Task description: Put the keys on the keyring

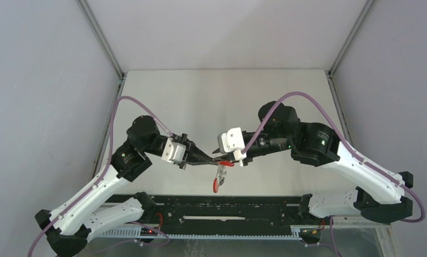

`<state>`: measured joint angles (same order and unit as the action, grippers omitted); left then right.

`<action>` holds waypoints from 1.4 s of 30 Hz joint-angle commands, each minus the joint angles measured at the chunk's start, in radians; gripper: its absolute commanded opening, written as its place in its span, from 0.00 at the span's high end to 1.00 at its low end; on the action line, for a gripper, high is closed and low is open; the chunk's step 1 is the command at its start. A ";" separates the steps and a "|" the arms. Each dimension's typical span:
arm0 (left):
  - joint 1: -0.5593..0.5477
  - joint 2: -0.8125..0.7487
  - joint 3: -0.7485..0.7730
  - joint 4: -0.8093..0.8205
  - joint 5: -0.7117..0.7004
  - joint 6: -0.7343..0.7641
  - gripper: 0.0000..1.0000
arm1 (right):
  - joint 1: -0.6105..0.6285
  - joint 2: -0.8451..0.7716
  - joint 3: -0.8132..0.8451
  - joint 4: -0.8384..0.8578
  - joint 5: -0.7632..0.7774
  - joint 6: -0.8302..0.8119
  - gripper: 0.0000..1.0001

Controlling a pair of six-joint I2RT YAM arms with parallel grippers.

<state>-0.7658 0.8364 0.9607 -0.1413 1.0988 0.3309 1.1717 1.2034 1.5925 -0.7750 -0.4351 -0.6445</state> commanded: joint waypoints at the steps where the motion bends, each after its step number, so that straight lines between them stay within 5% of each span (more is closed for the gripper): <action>1: -0.003 -0.025 -0.018 0.186 -0.011 -0.014 1.00 | -0.052 0.053 0.080 -0.117 -0.186 0.091 0.72; 23: -0.005 -0.037 0.011 0.289 -0.035 0.128 1.00 | -0.182 0.210 0.233 -0.170 -0.530 0.314 0.69; 34: -0.005 -0.047 0.041 0.327 -0.059 0.157 1.00 | -0.247 0.153 0.044 0.136 -0.609 0.532 0.67; 42: -0.010 -0.046 0.043 0.328 -0.054 0.158 1.00 | -0.275 0.179 0.037 0.202 -0.676 0.662 0.63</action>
<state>-0.7734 0.7963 0.9421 0.0444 1.1305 0.4469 0.8997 1.3457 1.6478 -0.6125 -1.0660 -0.0895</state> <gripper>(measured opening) 0.005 0.360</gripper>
